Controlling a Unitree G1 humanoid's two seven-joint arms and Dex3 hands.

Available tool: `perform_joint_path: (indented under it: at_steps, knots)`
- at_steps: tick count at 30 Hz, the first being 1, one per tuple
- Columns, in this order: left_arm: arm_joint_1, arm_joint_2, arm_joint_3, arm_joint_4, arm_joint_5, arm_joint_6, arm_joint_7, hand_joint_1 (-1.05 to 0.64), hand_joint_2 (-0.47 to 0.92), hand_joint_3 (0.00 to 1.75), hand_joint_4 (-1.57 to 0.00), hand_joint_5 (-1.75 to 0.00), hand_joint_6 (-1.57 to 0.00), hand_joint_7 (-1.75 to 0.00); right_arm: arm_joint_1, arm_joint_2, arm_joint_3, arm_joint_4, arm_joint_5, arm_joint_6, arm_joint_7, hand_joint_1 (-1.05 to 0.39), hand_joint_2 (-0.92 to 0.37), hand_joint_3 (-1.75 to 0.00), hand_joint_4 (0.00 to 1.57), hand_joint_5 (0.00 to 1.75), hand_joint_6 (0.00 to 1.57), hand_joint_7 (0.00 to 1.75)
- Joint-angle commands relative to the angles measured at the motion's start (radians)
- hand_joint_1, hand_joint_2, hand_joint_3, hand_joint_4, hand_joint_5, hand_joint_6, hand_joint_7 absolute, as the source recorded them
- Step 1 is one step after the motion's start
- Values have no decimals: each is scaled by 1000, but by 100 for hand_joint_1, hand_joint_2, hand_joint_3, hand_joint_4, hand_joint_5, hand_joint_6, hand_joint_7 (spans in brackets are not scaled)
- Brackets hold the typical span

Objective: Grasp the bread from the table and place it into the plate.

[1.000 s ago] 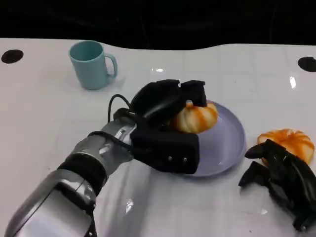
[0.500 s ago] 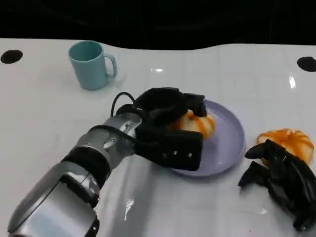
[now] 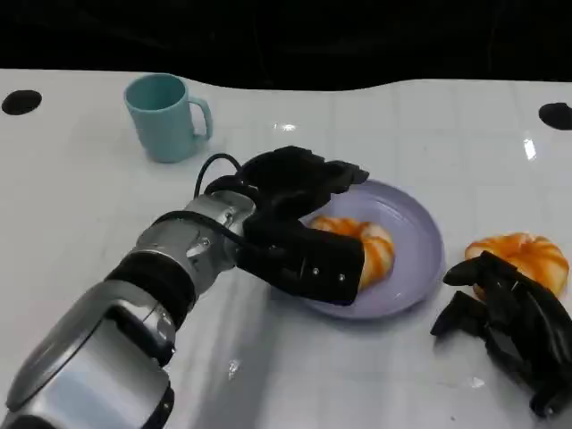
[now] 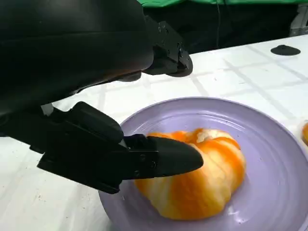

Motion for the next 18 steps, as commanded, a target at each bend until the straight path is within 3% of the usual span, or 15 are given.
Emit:
perform_joint_path:
  at_steps: [1,13,18]
  knots:
    - [-25,23,0,-15,3,-5,5,-94,92,66,-4,-18,-18,-12,14,-7,-2,13,-9,5,-7,-54,-92,-27,67,155,60,129]
    - [3,68,42,-65,-36,-61,20,-90,92,63,-9,-29,-25,-15,15,-6,-6,15,-5,9,-12,-55,-92,-24,69,154,60,128]
    - [47,118,121,-124,-149,-98,-113,-90,92,58,-9,-31,-22,-12,18,-3,-7,7,-4,12,-23,-55,-92,-22,70,153,61,128]
